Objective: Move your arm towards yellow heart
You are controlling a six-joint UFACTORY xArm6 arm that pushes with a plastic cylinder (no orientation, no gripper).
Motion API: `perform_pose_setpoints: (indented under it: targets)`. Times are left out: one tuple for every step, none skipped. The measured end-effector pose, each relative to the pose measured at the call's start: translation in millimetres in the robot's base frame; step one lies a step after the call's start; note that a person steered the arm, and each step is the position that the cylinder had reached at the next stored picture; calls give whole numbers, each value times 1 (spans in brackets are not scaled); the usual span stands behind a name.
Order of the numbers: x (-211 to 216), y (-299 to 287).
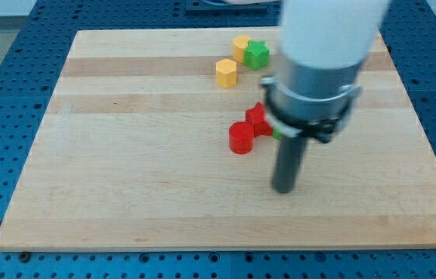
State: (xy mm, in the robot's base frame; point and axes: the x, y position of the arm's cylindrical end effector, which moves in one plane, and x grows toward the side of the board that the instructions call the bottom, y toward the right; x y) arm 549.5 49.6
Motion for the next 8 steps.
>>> perform_pose_setpoints:
  targets:
    - [6,-76]
    - [1,-139]
    - [-29,-162]
    - [-80,-164]
    - [-129,-163]
    - [-178,-154]
    - [-223,-136]
    - [-260,-112]
